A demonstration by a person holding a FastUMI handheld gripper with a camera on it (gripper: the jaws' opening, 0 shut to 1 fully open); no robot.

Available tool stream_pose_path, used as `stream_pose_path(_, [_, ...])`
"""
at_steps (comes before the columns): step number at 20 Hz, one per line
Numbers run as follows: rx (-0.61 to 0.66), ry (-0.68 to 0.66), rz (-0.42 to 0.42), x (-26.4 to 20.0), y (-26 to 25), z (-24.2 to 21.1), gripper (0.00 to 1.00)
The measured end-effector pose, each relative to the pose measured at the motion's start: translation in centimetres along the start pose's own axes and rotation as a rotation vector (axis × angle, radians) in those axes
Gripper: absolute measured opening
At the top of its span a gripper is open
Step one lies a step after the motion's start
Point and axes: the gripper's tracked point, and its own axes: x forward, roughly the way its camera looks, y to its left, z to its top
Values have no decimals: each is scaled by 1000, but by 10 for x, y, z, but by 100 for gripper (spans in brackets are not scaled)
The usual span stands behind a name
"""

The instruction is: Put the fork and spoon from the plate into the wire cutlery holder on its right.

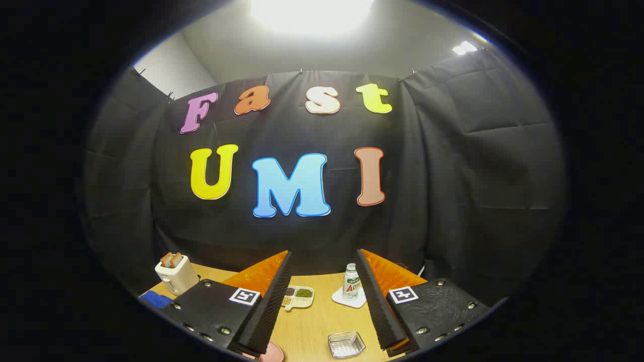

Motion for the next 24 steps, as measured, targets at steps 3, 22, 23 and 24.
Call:
stream_pose_path(3, [-2,4,0,-1,0,-1,78])
stream_pose_path(22, [-35,53,34,-9,8,-25,78])
stream_pose_path(23, [-38,74,42,-11,11,-33,78])
stream_pose_path(24, [-39,93,50,-12,14,-41,78])
